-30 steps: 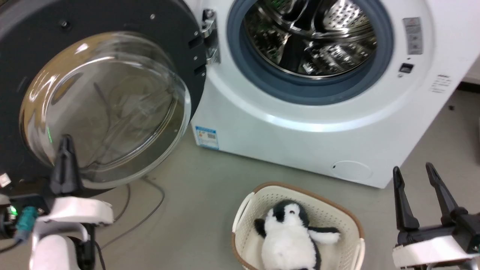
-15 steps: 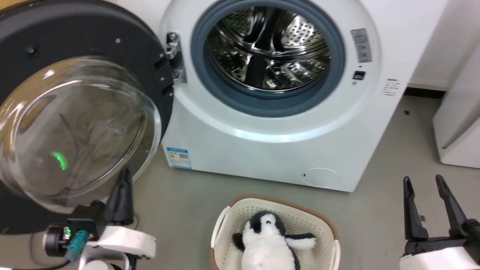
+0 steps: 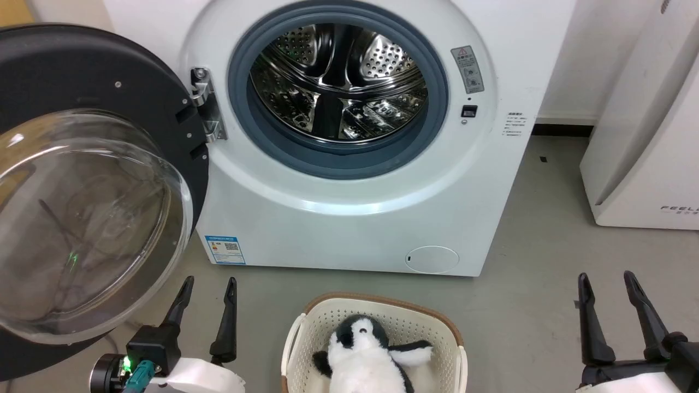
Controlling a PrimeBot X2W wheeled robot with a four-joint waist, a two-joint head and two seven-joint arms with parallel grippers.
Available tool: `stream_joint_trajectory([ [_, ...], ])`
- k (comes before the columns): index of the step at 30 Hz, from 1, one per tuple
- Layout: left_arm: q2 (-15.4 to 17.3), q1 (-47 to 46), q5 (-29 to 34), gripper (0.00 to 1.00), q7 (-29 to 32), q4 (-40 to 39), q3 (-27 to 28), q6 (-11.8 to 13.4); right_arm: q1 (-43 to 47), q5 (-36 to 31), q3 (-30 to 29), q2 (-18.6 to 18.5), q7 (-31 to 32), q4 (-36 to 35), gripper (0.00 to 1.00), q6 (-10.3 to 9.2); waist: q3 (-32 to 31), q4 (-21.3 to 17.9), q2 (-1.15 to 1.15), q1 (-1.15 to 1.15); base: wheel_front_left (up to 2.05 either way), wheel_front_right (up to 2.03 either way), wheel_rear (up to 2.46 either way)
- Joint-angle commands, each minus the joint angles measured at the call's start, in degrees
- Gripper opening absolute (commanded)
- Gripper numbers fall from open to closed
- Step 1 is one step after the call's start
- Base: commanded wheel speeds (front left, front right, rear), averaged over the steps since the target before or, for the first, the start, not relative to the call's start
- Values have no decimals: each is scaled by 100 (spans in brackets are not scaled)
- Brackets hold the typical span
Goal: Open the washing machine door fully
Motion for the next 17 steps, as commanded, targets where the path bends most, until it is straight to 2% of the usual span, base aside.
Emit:
stream_joint_trajectory([
  [1,-2,8,5,0,2,2,-9,1,3,-1,2,0,2,3,0,0,-1,-16,0,0,0,0,0],
  [17,-5,26,41,0,154,-121,-33,74,-49,-60,62,1,152,8,0,0,18,-62,0,0,0,0,0],
])
